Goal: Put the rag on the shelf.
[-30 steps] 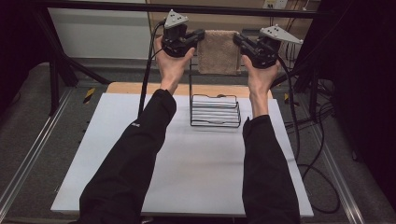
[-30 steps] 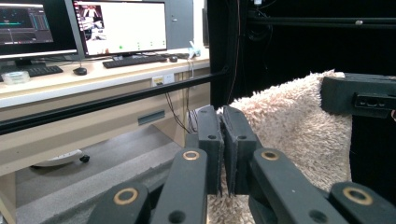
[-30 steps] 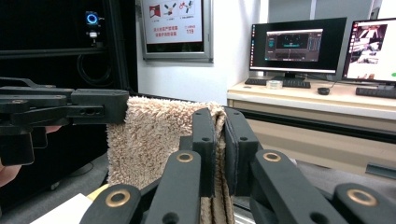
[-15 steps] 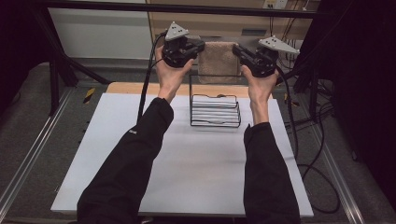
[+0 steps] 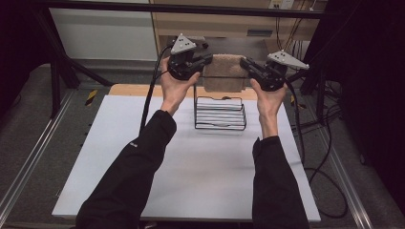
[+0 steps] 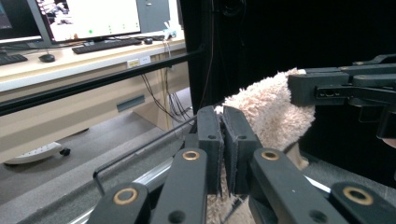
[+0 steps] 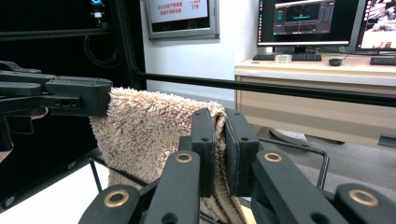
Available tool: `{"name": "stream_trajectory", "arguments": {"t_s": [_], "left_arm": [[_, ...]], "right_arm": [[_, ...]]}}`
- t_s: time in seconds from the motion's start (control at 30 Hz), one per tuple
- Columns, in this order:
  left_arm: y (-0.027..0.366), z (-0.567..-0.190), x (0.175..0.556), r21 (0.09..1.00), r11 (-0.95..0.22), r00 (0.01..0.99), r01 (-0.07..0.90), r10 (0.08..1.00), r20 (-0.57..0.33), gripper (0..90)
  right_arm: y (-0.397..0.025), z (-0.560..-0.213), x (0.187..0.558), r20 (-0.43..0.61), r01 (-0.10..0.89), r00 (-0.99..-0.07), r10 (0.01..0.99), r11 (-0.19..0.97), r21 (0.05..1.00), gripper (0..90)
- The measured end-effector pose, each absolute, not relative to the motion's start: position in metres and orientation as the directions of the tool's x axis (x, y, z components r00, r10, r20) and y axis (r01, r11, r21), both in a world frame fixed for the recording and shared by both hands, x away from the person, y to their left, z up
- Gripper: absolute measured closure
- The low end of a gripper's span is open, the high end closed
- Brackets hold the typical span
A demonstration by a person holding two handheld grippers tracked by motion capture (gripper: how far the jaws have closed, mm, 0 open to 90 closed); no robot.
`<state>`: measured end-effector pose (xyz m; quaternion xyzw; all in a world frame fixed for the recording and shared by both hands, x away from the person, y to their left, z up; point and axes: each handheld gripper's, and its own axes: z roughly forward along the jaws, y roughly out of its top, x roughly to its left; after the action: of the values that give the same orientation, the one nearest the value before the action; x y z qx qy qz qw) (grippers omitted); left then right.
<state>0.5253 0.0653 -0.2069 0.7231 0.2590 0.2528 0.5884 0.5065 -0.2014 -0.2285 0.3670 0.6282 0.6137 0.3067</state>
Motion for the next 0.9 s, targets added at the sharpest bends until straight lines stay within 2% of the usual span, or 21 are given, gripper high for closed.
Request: {"name": "stream_trajectory", "arguments": {"t_s": [0.47, 0.9], "left_arm": [[0.067, -0.217, 0.52, 0.975, -0.2, 0.746, 0.096, 0.663, 0.063, 86.0], [0.069, -0.224, 0.51, 0.966, -0.213, 0.773, 0.144, 0.634, 0.025, 83.6]], "right_arm": [[-0.201, -0.233, 0.498, 0.025, 0.082, -0.552, 0.833, 0.025, 0.996, 83.3], [-0.206, -0.243, 0.489, 0.047, 0.123, -0.573, 0.818, 0.029, 0.992, 82.2]]}}
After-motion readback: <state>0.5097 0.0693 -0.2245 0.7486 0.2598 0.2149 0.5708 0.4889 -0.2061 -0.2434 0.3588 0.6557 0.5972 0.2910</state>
